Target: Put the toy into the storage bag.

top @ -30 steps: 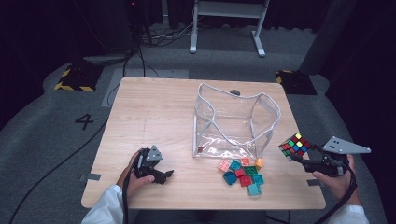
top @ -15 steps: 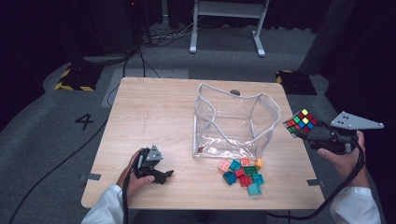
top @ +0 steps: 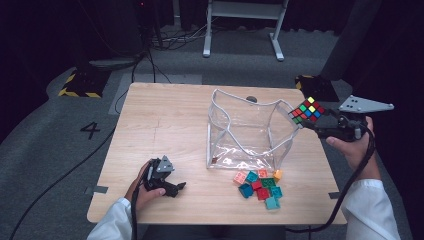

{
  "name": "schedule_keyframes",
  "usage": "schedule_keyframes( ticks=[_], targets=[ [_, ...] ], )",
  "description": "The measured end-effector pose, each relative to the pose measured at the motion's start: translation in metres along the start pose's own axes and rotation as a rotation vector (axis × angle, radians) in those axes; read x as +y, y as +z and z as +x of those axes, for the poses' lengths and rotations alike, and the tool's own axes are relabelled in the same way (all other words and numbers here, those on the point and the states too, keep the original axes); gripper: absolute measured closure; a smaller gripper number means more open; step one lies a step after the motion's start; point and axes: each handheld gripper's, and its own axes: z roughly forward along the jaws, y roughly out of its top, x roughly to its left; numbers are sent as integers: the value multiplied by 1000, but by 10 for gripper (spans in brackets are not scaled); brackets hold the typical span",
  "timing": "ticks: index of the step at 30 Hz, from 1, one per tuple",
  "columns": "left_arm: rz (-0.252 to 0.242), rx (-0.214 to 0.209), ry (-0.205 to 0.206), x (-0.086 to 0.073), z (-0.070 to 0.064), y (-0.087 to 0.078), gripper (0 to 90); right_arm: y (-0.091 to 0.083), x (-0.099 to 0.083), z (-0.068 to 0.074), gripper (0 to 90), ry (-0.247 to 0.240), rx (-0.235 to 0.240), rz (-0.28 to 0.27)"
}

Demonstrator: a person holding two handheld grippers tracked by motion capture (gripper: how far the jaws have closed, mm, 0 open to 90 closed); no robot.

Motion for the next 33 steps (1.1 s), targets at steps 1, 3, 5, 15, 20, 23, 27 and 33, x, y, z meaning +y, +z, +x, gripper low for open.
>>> schedule_keyframes(
  ticks=[1, 3, 5, 15, 20, 23, 27, 33],
  targets=[
    [-2, 0, -2, 0, 0, 0, 102, 4, 2, 1, 340, -8, 10, 1],
    [0, 0, 0, 0, 0, 0, 102, 12, 6, 4, 340, -20, 22, 5],
    [-2, 0, -2, 0, 0, 0, 102, 19, 10, 8, 340, -22, 41, 16],
    [0, 0, -1, 0, 0, 0, 101, 65, 25, 29, 340, -93, 123, 112],
    [1, 0, 1, 0, 0, 0, 102, 85, 26, 36, 340, -155, 156, 200],
    [0, 0, 0, 0, 0, 0, 102, 97, 27, 36, 340, -167, 157, 268],
    [0, 0, 0, 0, 0, 0, 102, 110, 28, 35, 340, -190, 181, 367],
    [-2, 2, 0, 0, 0, 0, 102, 130, 24, 36, 340, -225, 219, 507]
  ],
)
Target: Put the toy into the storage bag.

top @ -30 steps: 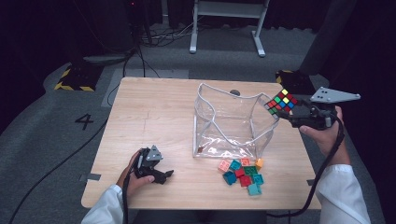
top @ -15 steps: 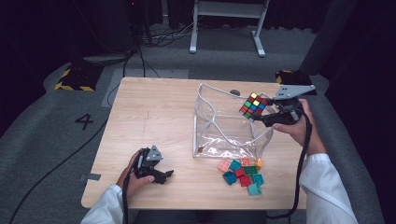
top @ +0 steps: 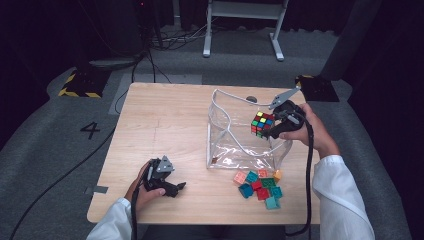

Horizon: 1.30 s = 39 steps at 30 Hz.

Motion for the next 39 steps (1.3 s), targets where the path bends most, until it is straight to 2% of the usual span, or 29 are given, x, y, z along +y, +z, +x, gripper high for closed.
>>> schedule_keyframes(
  ticks=[2, 3, 4, 6, 9, 14, 19, 25, 31, 32, 33, 34, 36, 37, 38, 39],
  targets=[
    [0, 0, -1, 0, 0, 0, 102, 1, 0, -1, 340, -7, 1, 21],
    [0, 0, -1, 0, 0, 0, 102, 4, 1, -3, 339, -8, -21, 66],
    [0, 1, -1, 0, 0, 0, 103, 5, 1, -5, 340, -5, -27, 85],
    [0, 1, 0, 0, 0, 0, 103, 5, -1, -9, 339, 1, -20, 104],
    [0, 1, -1, 0, 0, 0, 103, 5, -5, -13, 339, -1, -39, 155],
    [0, 1, 0, 0, 0, 0, 102, -1, -11, -16, 339, 0, -43, 171],
    [0, 1, -1, 0, 0, 0, 103, 2, -12, -14, 338, -12, -41, 194],
    [-1, 3, -2, 0, 0, 0, 103, 3, -12, -12, 342, -6, -37, 146],
    [-2, 5, -6, 0, -1, 0, 103, -5, -18, -9, 359, 11, -36, 48],
    [-2, 3, -2, 0, 0, 0, 102, -8, -20, -8, 360, 27, -35, 23],
    [-2, 3, -2, 0, 0, 0, 102, -8, -20, -8, 360, 27, -35, 23],
    [-2, 3, -6, 0, -1, 0, 102, -14, -25, -7, 355, 46, -52, -16],
    [-2, 5, -6, 0, -1, 0, 102, -16, -27, -6, 354, 51, -54, -35],
    [-3, 5, -6, 0, -1, 0, 102, -20, -30, -5, 347, 70, -65, -62],
    [-2, 5, -6, 0, -1, 0, 102, -27, -36, -4, 342, 87, -73, -121],
    [-2, 3, -5, 0, -1, 0, 102, -30, -39, -3, 342, 93, -81, -138]
  ],
)
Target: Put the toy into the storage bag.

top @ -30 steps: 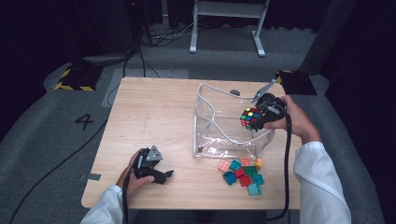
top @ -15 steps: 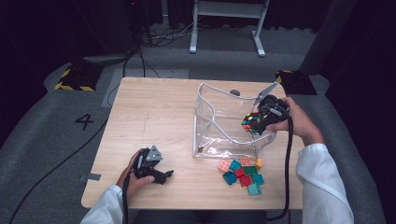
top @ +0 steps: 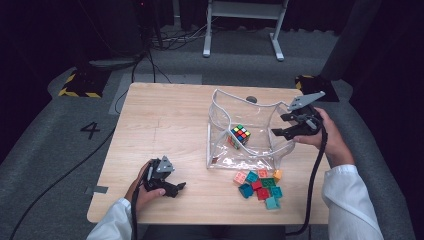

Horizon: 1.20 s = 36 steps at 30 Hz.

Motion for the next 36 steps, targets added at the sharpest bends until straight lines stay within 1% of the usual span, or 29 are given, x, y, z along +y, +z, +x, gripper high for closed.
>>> schedule_keyframes(
  ticks=[1, 2, 3, 5, 6, 7, 8, 9, 11, 13, 14, 15, 17, 18, 19, 20, 21, 27, 30, 33, 36],
  targets=[
    [1, -1, 4, 0, 0, 0, 102, -2, -2, 1, 342, 17, 0, -26],
    [1, 0, 3, 0, 0, 0, 102, -7, -5, 1, 342, 22, -10, -47],
    [0, -1, 2, 0, 0, 0, 102, -12, -8, 1, 342, 32, -4, -83],
    [1, -1, 4, 0, 0, 0, 102, -20, -13, 1, 342, 40, -20, -123],
    [1, -1, 4, 0, 0, 0, 102, -24, -15, 1, 341, 44, -26, -134],
    [1, -1, 4, 0, 0, 0, 102, -24, -15, 1, 341, 44, -26, -134],
    [1, -1, 4, 0, 0, 0, 102, -33, -21, 2, 339, 51, -32, -175],
    [1, -1, 5, 0, 0, 0, 102, -38, -24, 3, 336, 59, -40, -197],
    [1, 0, 2, 0, 0, 0, 102, -45, -28, 4, 313, 70, -54, -228],
    [1, -1, 4, 0, 0, 0, 102, -52, -34, 6, 314, 73, -56, -255],
    [1, -1, 4, 0, 0, 0, 102, -52, -34, 6, 314, 73, -56, -255],
    [1, -1, 5, 0, 0, 0, 102, -57, -38, 10, 313, 77, -81, -261],
    [0, 2, 0, 0, 0, 0, 102, -60, -42, 12, 313, 79, -83, -273],
    [1, -1, 5, 0, 0, 0, 103, -61, -43, 13, 311, 75, -87, -275],
    [1, -1, 5, 0, 0, 0, 102, -63, -46, 15, 308, 72, -102, -279],
    [1, -1, 5, 0, 0, 0, 102, -63, -46, 15, 308, 72, -102, -279],
    [0, 1, -1, 0, 0, 0, 102, -67, -51, 18, 301, 76, -108, -292],
    [0, 2, 0, 0, 0, 0, 102, -74, -68, 28, 290, 72, -138, -307],
    [1, 3, 0, 0, 0, 0, 103, -76, -78, 32, 290, 85, -135, -330],
    [0, 3, -1, 0, 0, 0, 103, -75, -92, 38, 287, 99, -127, -343],
    [-2, 3, -4, 0, 0, 0, 103, -70, -105, 46, 287, 102, -124, -329]
  ],
)
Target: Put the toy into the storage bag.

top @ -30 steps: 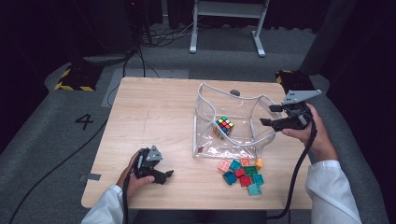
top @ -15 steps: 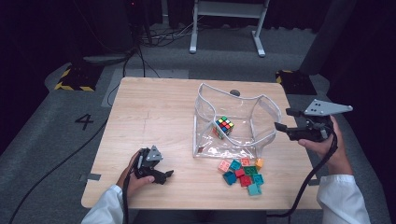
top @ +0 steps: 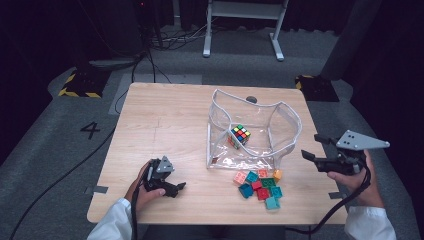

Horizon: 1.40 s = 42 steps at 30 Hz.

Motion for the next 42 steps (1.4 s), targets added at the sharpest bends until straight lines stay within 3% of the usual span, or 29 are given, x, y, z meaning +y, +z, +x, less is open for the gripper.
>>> schedule_keyframes(
  ticks=[2, 8, 15, 20, 28, 33, 42],
  targets=[
    [0, 0, 0, 0, 0, 0, 103, 1, -10, 4, 289, 9, 19, 0],
    [2, -5, -3, 0, 0, 0, 104, 15, -48, 24, 299, -1, 20, 98],
    [2, -1, -3, 0, 0, 0, 104, 40, -83, 37, 317, 21, 75, 169],
    [3, -1, -2, 0, 0, 0, 104, 59, -91, 39, 366, 23, 110, 202],
    [3, -1, -3, 0, 0, 0, 103, 85, -98, 36, 437, 9, 120, 238],
    [5, -1, -1, 0, 0, 0, 103, 91, -100, 31, 458, 35, 126, 243],
    [5, -1, -1, 0, 0, 0, 103, 101, -100, 31, 520, 23, 148, 261]
  ],
)
